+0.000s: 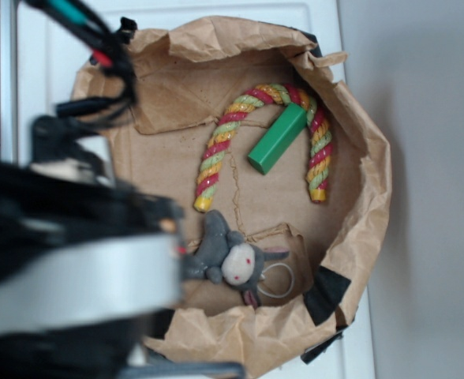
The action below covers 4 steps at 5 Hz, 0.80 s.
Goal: Grab the gray animal.
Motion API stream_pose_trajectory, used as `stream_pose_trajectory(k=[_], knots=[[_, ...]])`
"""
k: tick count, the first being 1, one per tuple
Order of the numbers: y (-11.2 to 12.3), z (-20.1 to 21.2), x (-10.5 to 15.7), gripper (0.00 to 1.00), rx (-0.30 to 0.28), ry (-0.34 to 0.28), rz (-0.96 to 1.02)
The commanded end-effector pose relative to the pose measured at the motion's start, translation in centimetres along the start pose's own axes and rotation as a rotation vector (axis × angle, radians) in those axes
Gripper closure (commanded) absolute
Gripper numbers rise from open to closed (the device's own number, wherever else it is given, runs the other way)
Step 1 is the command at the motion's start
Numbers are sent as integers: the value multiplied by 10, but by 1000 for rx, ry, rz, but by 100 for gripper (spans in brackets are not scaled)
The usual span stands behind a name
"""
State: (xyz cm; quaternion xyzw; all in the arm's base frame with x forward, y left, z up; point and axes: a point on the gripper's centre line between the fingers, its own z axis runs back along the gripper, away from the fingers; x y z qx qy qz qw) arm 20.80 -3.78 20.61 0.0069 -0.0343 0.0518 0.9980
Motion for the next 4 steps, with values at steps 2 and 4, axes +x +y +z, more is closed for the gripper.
stream_pose_trajectory(k=[2, 4], knots=[[3, 12, 6, 0, -22, -43, 13], [11, -18, 29, 0, -15, -44, -2]])
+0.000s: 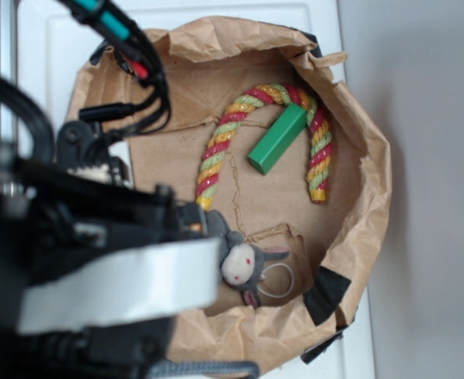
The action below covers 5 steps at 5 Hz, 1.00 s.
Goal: Grab the gray animal.
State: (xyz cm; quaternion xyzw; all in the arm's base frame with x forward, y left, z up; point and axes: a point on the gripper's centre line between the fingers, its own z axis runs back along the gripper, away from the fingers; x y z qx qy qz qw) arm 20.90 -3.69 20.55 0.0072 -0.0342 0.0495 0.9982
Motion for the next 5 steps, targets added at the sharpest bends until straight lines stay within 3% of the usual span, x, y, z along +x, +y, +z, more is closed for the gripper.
stream_pose_trajectory(k=[1, 2, 3, 4, 5], knots=[[26, -35, 37, 0, -22, -103, 16], [38, -51, 42, 0, -26, -124, 24], [46, -77, 40, 0, 21, -141, 20], [44, -106, 35, 0, 104, -179, 9], [35, -131, 29, 0, 141, -158, -43]])
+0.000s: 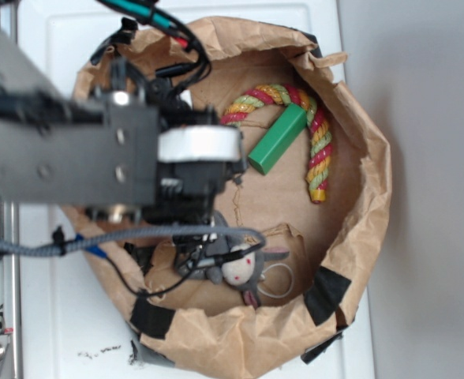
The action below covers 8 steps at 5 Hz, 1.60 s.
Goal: Grab the gray animal.
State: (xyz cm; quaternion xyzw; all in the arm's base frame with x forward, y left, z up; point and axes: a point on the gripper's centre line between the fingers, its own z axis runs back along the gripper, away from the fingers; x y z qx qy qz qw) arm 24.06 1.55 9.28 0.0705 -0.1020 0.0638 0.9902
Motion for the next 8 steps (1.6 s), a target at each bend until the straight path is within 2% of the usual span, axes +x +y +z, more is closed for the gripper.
stream_pose_trajectory(k=[1, 2, 3, 4, 5, 6, 7, 8], knots=[[-26, -15, -7, 0, -77, 51, -85], [-40, -20, -8, 0, -143, 115, -101], [-53, -28, -4, 0, -176, 116, -92], [-67, -36, 2, 0, -157, 102, -71], [-78, -35, 7, 0, -177, 95, -64], [-91, -46, 16, 0, -136, 95, -38], [-91, -52, 28, 100, -123, 109, 15], [-86, -52, 37, 100, -121, 99, 38]])
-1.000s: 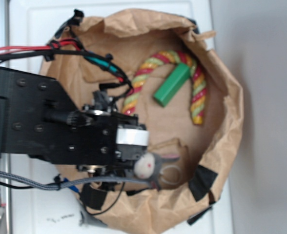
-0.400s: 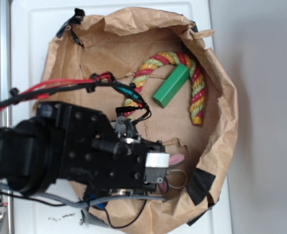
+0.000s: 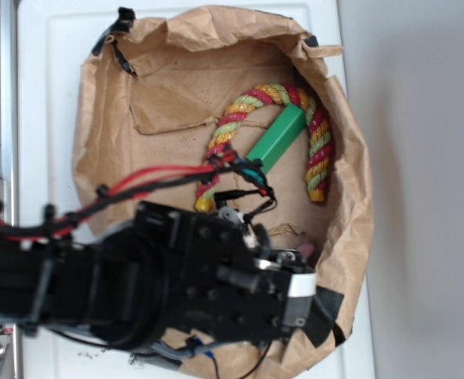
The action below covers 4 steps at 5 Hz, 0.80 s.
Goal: Grab the gray animal.
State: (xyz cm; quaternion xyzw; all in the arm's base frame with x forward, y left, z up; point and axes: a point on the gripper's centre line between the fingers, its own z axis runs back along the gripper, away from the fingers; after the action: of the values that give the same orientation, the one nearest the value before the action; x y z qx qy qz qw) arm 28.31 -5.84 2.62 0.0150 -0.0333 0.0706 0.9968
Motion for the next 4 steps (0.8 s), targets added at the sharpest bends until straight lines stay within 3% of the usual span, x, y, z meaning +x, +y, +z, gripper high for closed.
stream_pose_trajectory(k=[1, 2, 3, 4], knots=[[12, 24, 25, 100, -47, -44, 46], [37, 47, 31, 100, -69, -79, 90], [78, 71, 29, 100, -101, -121, 81], [95, 93, 13, 100, -128, -142, 15]])
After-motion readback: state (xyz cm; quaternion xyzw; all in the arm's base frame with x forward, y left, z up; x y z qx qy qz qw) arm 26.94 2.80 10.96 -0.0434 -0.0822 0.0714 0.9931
